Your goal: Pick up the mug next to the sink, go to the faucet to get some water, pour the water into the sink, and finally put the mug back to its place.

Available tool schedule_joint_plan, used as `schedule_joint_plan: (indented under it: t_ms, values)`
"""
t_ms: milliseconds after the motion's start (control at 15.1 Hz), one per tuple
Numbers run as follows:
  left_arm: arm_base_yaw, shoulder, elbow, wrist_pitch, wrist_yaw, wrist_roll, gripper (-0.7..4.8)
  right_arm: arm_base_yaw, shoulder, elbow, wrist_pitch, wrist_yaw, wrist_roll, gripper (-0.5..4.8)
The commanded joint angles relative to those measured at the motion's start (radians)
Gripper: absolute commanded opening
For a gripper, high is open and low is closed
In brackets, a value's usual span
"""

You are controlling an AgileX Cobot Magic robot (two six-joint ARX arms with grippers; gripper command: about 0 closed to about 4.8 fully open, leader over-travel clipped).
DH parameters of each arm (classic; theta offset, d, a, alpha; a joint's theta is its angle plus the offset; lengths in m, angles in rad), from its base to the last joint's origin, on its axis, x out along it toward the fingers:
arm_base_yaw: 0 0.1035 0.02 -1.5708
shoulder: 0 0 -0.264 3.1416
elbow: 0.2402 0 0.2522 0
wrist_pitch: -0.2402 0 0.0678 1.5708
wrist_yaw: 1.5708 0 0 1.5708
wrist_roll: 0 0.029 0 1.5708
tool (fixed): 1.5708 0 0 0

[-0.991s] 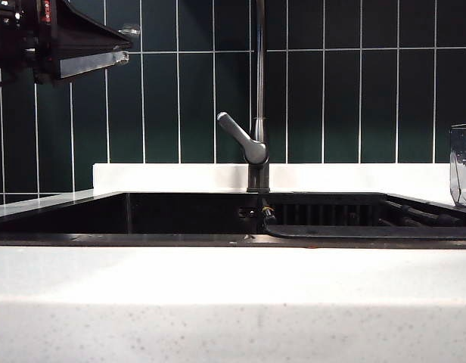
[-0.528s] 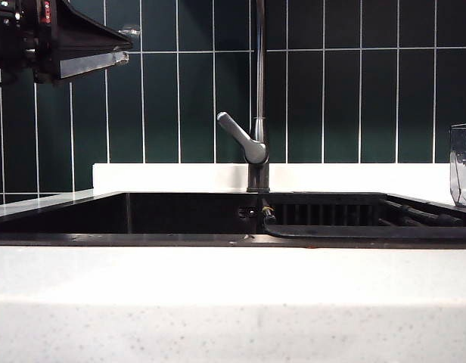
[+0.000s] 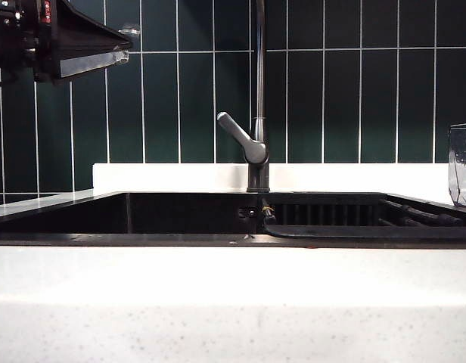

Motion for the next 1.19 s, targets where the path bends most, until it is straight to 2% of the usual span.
schedule_joint_plan:
  t_ms: [66, 594, 925, 1189]
  values:
    - [0.000, -0.002, 0.008, 0.010, 0.004, 0.004, 1.84, 0.000, 0.034, 0.050, 0.031, 0.002, -0.006, 2.34]
    - [0.000, -0.002, 0.008, 0.009, 0.003, 0.004, 1.84, -0.001, 0.084, 0.106, 0.043, 0.003, -0.021, 2.29]
    - [0.000, -0.002, 0.008, 0.008, 0.004, 0.004, 1.84, -0.001, 0.084, 0.106, 0.050, 0.028, -0.040, 1.44]
    - [0.000, -0.002, 0.008, 0.005, 0.005, 0.003, 1.84, 0.001, 0.123, 0.125, 0.053, 0.018, -0.023, 1.43]
